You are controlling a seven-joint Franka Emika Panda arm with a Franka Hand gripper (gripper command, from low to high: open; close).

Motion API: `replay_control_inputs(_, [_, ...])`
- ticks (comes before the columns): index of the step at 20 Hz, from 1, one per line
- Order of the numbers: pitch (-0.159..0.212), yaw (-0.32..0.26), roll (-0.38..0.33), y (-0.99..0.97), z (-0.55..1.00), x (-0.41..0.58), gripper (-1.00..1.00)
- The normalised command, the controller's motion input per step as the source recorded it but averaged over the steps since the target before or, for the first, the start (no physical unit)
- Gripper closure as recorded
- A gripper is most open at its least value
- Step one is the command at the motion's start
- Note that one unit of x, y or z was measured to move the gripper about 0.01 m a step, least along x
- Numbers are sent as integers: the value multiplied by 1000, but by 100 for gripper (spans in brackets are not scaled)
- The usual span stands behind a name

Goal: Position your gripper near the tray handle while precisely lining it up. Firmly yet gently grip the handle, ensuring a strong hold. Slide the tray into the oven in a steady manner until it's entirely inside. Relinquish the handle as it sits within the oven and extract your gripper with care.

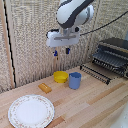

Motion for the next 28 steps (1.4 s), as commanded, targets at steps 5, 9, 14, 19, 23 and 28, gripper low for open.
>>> replay_control_inputs(5, [-3, 87, -357, -189, 2, -1, -100])
replay_control_inputs(9, [0, 70, -375, -237, 0, 0, -100])
replay_control_inputs(14, [-14, 86, -354, -314, -6, 0, -100])
replay_control_inputs(19, [-49, 138, -312, -308, -98, 0, -100])
replay_control_inputs(23, [-38, 138, -314, -306, -113, 0, -100])
replay_control_inputs(28, [-26, 127, -317, -346, -104, 0, -100])
